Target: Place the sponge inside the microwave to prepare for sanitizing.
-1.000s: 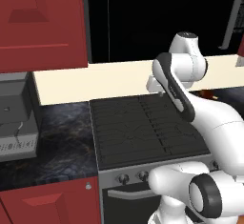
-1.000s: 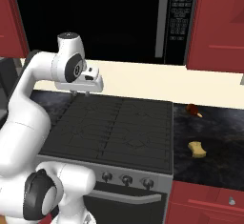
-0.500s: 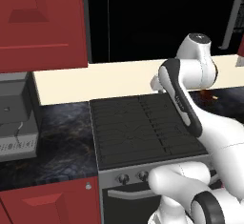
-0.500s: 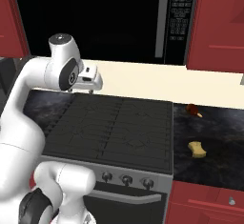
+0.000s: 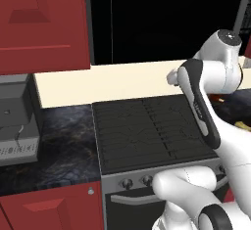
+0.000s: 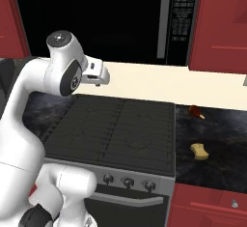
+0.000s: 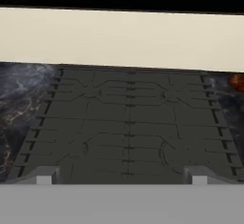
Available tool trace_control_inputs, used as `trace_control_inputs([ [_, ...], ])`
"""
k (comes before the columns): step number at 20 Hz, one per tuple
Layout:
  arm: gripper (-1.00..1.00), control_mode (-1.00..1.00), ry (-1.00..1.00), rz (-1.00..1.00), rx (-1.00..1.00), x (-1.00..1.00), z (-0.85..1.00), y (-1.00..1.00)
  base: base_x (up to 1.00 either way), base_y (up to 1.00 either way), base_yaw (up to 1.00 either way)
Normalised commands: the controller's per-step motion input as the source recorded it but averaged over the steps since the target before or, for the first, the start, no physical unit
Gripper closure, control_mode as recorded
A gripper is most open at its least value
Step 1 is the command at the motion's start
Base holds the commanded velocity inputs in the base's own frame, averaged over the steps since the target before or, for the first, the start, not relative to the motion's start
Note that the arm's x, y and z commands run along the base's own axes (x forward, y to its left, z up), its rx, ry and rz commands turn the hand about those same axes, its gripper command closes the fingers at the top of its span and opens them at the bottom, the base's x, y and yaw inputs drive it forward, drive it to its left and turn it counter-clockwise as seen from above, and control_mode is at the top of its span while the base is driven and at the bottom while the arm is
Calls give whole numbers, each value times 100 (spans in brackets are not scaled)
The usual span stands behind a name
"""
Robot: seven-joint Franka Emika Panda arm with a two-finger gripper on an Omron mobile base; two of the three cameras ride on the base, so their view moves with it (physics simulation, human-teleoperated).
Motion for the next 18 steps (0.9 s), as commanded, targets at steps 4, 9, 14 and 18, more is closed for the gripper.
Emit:
trace_control_inputs([
  [4,-100,-100,-10,0,0,-7,49,-34,0,0,0],
  [9,-100,-100,-3,-4,2,-8,44,-41,0,0,0],
  [14,-100,-100,-9,-4,2,-2,34,-42,0,0,0],
  [18,-100,-100,-12,-4,5,0,32,-43,0,0,0],
])
